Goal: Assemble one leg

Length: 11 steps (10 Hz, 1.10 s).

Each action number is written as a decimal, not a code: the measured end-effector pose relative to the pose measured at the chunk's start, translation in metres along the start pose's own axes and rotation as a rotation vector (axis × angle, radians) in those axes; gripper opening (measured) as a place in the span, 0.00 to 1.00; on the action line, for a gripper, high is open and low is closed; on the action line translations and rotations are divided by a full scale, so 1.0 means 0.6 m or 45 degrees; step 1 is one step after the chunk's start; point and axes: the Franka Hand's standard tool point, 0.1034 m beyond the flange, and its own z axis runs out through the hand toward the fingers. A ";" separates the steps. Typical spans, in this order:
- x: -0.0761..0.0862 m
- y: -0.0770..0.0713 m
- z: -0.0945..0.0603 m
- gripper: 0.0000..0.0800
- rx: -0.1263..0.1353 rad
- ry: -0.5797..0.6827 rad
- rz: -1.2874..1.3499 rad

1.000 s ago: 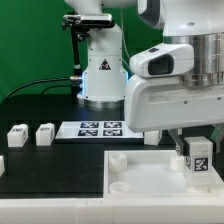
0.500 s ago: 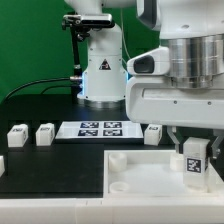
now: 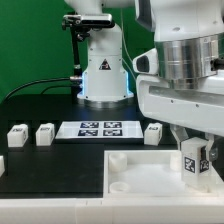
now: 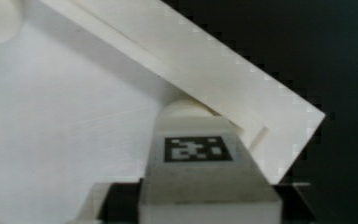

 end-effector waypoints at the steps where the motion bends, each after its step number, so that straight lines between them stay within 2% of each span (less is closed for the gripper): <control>1: 0.000 0.000 0.000 0.48 0.000 0.000 -0.025; 2: -0.002 -0.001 0.000 0.71 0.000 -0.001 -0.042; 3: -0.007 -0.003 0.001 0.78 0.000 -0.003 -0.149; 8: -0.009 -0.007 0.002 0.81 -0.046 0.012 -1.066; 11: -0.009 -0.011 -0.001 0.81 -0.093 0.014 -1.488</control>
Offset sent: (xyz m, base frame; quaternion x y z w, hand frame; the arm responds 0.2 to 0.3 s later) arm 0.0010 -0.0030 -0.0014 -0.0319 0.0299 -0.3459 0.9372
